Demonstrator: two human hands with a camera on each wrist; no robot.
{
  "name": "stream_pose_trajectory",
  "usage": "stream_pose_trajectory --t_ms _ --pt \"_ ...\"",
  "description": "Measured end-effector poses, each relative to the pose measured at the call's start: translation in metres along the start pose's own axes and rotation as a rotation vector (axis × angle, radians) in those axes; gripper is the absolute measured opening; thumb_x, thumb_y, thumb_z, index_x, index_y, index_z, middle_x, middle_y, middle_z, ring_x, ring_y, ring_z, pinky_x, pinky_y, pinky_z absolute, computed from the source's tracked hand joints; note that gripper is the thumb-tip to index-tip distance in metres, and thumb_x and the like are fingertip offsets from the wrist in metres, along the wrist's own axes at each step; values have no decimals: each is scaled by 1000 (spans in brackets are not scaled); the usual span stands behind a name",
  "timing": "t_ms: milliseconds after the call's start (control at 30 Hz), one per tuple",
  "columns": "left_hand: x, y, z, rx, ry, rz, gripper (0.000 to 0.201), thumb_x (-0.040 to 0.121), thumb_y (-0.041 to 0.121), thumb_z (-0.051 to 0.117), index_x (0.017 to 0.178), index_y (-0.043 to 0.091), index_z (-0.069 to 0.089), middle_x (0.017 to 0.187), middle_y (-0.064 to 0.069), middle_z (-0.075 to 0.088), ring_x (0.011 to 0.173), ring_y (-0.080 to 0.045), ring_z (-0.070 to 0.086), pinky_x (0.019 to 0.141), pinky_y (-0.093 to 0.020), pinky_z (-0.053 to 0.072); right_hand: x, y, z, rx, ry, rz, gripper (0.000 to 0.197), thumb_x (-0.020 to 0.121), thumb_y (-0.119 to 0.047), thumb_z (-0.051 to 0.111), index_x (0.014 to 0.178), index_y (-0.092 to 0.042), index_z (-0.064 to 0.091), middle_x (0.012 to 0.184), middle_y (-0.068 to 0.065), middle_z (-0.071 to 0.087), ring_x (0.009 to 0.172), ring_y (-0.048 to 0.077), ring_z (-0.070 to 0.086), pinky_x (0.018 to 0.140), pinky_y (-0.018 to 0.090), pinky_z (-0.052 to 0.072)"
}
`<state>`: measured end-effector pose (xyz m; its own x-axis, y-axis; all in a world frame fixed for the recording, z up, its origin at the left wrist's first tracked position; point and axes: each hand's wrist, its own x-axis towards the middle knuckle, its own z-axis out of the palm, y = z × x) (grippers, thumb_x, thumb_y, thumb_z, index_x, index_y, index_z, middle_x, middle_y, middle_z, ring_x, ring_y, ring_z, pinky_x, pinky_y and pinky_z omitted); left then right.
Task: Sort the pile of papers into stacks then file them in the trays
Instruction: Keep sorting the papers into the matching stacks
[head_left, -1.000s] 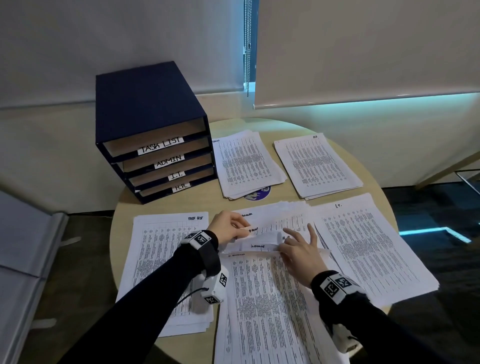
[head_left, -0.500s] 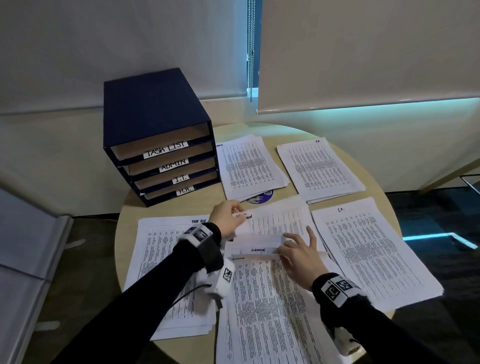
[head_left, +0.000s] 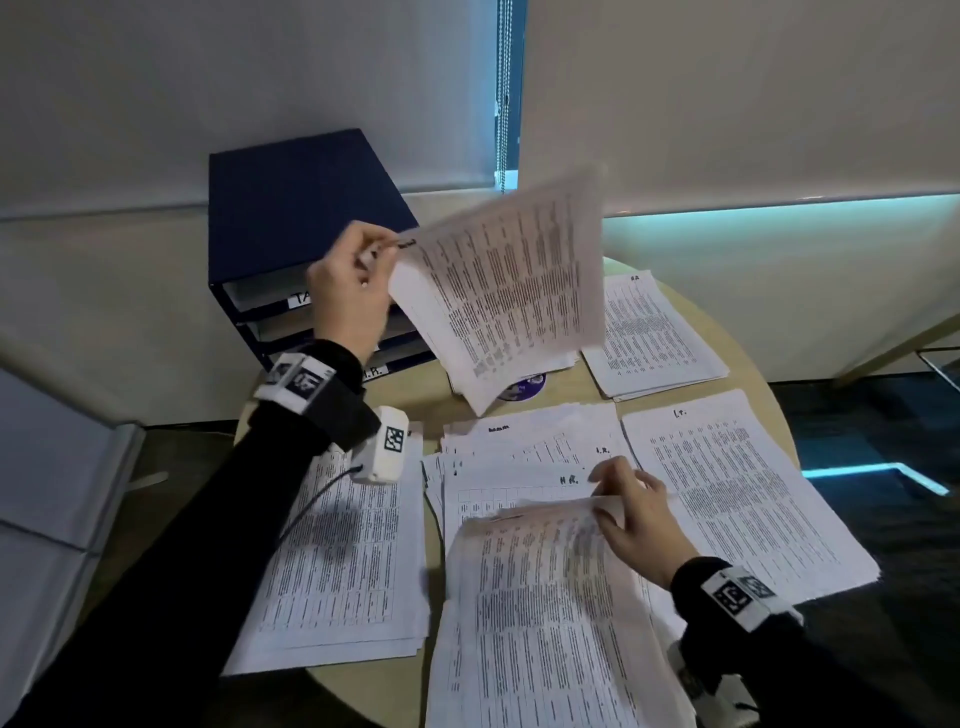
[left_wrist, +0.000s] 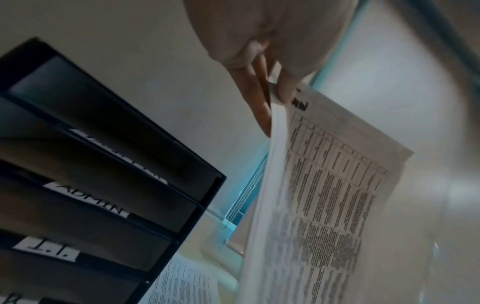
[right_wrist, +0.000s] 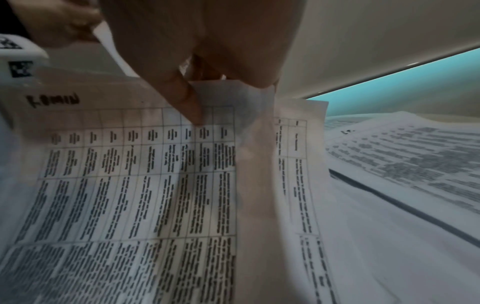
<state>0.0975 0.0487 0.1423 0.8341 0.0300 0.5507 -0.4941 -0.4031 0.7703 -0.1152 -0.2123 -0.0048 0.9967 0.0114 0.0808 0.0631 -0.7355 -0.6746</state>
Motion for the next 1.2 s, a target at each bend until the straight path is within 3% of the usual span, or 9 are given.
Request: stream_pose_trajectory --t_ms 67,200,367,467,533,667,867,1033,1200 --pt "6 -7 -8 -106 -51 -171 4 94 14 60 95 18 61 93 -1 66 77 -14 68 58 -27 59 -4 1 -12 65 88 12 31 69 -29 37 98 -37 45 78 -15 56 86 -6 53 93 26 24" --pt "-1 -35 -13 25 -257 -289 5 94 14 61 89 14 63 91 -7 66 66 -14 62 52 -24 56 5 0 -33 111 196 53 17 64 -34 35 64 -30 52 56 -15 56 70 0 53 83 36 34" --pt "-56 -78 14 23 -697 -559 8 94 10 59 98 4 62 91 -15 60 48 -2 58 44 -15 48 28 -15 -38 146 68 89 12 68 -27 40 61 -21 49 48 -11 45 52 3 40 60 15 33" --pt "-100 -97 38 185 -872 -573 26 94 24 60 111 5 63 100 -7 63 64 -8 59 51 -17 47 46 -19 -23 -107 -149 120 8 77 -23 46 74 -25 53 68 -12 54 69 12 49 82 31 34" --pt "-122 -101 49 281 -942 -479 25 96 26 58 108 7 67 105 -6 67 85 -16 63 70 -20 45 55 -19 -8 -315 -285 143 11 86 -21 47 90 -20 57 89 -6 62 87 17 55 93 35 28" --pt "-150 -96 58 356 -910 -401 20 97 22 56 102 7 68 108 -6 66 97 -17 60 86 -24 43 60 -18 20 -463 -438 116 6 91 -23 41 89 -24 46 98 -3 60 96 19 55 93 39 26" --pt "-166 -111 57 501 -797 -161 29 94 36 55 96 9 66 92 5 46 82 -8 44 69 -15 32 61 -11 39 -540 -479 167 18 96 -26 44 109 -19 54 118 4 48 113 24 45 100 43 29" --pt "-167 -104 52 542 -700 153 14 77 9 79 89 14 74 77 -2 54 71 -20 54 55 -35 52 62 -10 45 -538 -403 128 30 95 -29 48 123 -17 53 141 1 32 131 24 28 106 46 31" --pt "-169 -100 50 537 -849 -37 18 97 22 53 113 17 61 108 3 50 104 -13 47 90 -32 46 60 -7 50 -506 -397 126 30 97 -28 44 124 -18 51 143 0 34 131 22 29 105 45 33"
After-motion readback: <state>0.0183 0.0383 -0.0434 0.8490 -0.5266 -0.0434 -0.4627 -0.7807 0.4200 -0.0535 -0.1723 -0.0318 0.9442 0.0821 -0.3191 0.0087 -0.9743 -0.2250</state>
